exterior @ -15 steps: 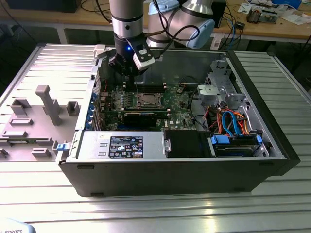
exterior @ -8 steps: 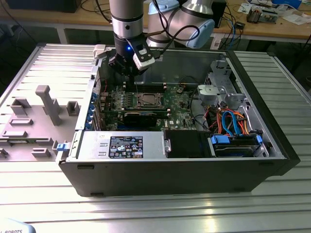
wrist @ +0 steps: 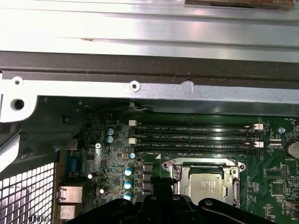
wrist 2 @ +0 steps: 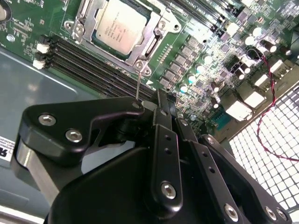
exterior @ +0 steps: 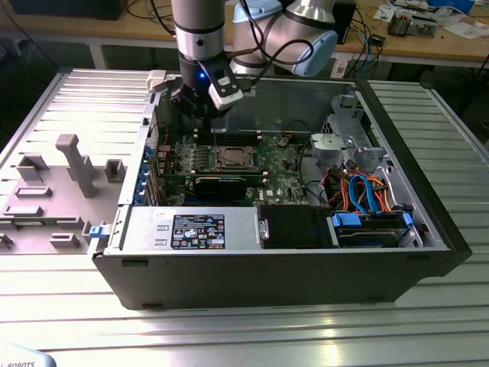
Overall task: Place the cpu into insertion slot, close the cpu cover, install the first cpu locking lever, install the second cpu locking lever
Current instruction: 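Install the first cpu locking lever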
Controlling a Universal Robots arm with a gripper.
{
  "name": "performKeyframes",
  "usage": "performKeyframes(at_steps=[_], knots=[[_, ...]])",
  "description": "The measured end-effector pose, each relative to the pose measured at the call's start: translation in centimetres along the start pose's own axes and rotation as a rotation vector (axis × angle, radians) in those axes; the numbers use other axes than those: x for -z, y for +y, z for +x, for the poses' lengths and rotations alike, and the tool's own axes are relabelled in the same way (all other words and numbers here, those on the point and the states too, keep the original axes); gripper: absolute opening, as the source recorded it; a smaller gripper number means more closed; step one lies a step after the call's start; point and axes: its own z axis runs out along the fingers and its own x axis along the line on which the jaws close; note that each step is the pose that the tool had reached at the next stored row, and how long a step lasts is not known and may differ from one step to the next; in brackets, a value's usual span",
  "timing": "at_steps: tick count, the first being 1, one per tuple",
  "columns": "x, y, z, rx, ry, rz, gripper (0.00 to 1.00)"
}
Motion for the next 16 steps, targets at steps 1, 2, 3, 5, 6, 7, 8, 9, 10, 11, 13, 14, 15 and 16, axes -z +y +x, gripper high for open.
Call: performKeyframes(at_steps=[1, 2, 3, 5, 6, 7, 8, 9, 10, 11, 13, 14, 15, 16], knots=[[-0.01, 0.12, -0.01, 0.000, 0.0001, 0.0000, 0.11], [-0.02, 0.26, -0.01, 0.000, 0.0001, 0.0000, 0.11], [-0.04, 0.40, -0.01, 0.000, 0.0000, 0.0000, 0.11], [-0.06, 0.62, -0.02, 0.000, -0.0001, -0.0001, 0.11], [-0.07, 0.71, -0.04, 0.000, 0.0000, 0.0000, 0.11], [-0.08, 0.82, -0.08, 0.000, 0.0001, -0.0001, 0.11], [-0.10, 0.95, -0.12, 0.000, 0.0000, -0.0001, 0.11], [-0.11, 1.05, -0.19, 0.000, 0.0000, -0.0001, 0.11], [-0.14, 1.11, -0.42, 0.000, 0.0001, 0.0000, 0.11], [-0.17, 1.10, -0.64, 0.000, 0.0001, 0.0000, 0.11], [-0.22, 1.09, -0.98, 0.000, 0.0001, 0.0001, 0.11], [-0.25, 1.08, -1.13, 0.000, 0.0000, 0.0003, 0.11], [-0.28, 1.08, -1.24, 0.000, 0.0000, 0.0004, 0.11], [-0.32, 1.07, -1.37, 0.000, 0.0001, 0.0009, 0.11]])
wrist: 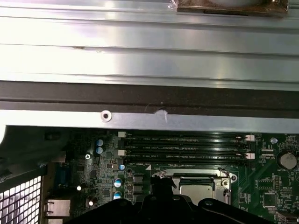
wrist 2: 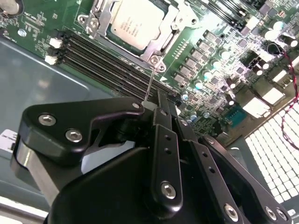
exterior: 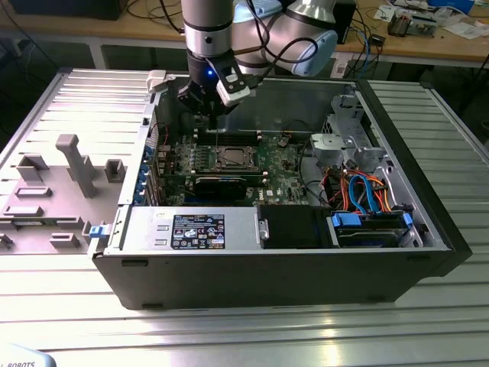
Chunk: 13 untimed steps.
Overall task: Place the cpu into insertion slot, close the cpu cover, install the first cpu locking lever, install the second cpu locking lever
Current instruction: 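Install the first cpu locking lever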
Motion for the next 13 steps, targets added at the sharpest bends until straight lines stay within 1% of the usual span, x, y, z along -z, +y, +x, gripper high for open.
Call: performKeyframes(at_steps=[2, 13], knots=[[-0.05, -0.01, -0.17, 0.000, 0.0000, 0.0003, 0.11], [-0.06, -0.01, -0.22, 0.000, 0.0000, 0.0004, 0.11]])
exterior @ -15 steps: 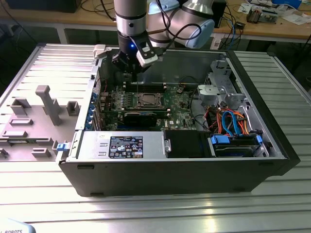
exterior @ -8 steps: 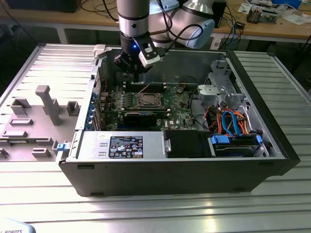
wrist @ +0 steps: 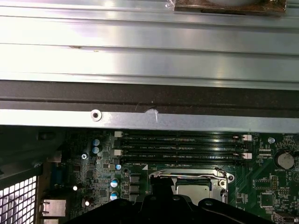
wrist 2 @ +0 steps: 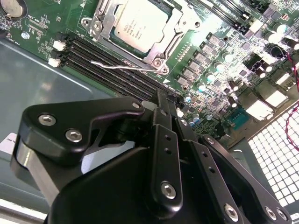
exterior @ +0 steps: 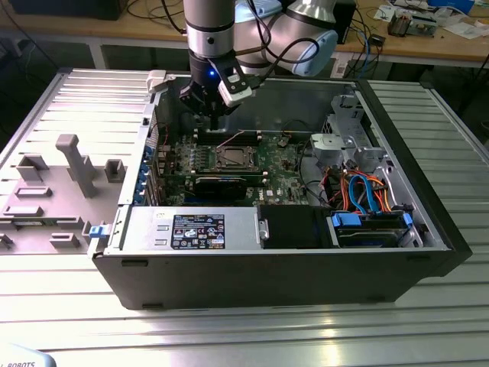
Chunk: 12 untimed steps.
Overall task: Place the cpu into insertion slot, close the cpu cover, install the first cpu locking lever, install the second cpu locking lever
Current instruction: 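Install the first cpu locking lever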
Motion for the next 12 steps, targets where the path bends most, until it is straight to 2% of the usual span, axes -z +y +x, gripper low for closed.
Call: performKeyframes(at_steps=[4, 5, 6, 9, 12], knots=[[0.00, 0.00, 0.00, 0.000, 0.0000, 0.0000, 0.11], [-0.07, 0.00, -0.01, 0.000, -0.0008, 0.0000, 0.11], [-0.19, -0.04, 0.00, 0.001, -0.0041, -0.0001, 0.11], [-0.44, -0.10, 0.00, 0.000, -0.0057, -0.0075, 0.11], [-0.73, -0.14, -0.30, 0.000, -0.0055, -0.0082, 0.11]])
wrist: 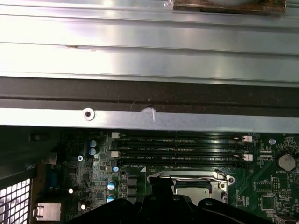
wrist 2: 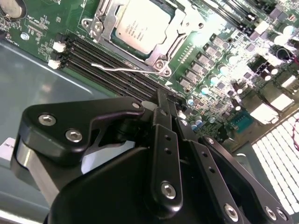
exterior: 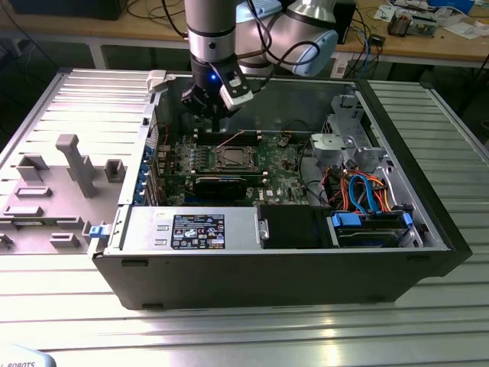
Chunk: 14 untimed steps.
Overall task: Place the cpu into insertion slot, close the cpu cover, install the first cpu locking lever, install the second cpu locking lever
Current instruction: 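Install the first cpu locking lever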
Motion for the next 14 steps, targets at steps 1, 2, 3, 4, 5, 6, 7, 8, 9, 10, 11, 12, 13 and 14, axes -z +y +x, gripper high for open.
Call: performKeyframes(at_steps=[1, 2, 3, 4, 5, 6, 7, 8, 9, 10, 11, 12, 13, 14], knots=[[-0.10, -0.01, -0.09, 0.000, 0.0000, 0.0000, 0.11], [-0.17, 0.00, -0.21, 0.000, 0.0000, 0.0001, 0.11], [-0.25, 0.01, -0.33, 0.000, 0.0000, 0.0010, 0.11], [-0.33, 0.04, -0.45, 0.000, 0.0000, 0.0021, 0.11], [-0.41, 0.08, -0.57, 0.000, 0.0001, 0.0025, 0.11], [-0.49, 0.09, -0.64, 0.000, 0.0000, 0.0025, 0.11], [-0.60, 0.11, -0.81, 0.000, 0.0000, 0.0025, 0.11], [-0.65, 0.11, -0.88, 0.000, 0.0001, 0.0025, 0.11], [-0.70, 0.13, -1.01, 0.000, 0.0002, 0.0027, 0.11], [-0.78, 0.13, -1.20, 0.000, 0.0000, 0.0026, 0.11], [-0.89, 0.15, -1.48, 0.000, 0.0001, 0.0030, 0.11], [-0.98, 0.15, -1.56, 0.000, 0.0000, 0.0038, 0.11], [-1.08, 0.17, -1.66, 0.000, 0.0001, 0.0053, 0.11], [-1.24, 0.19, -1.78, 0.000, 0.0001, 0.0073, 0.11]])
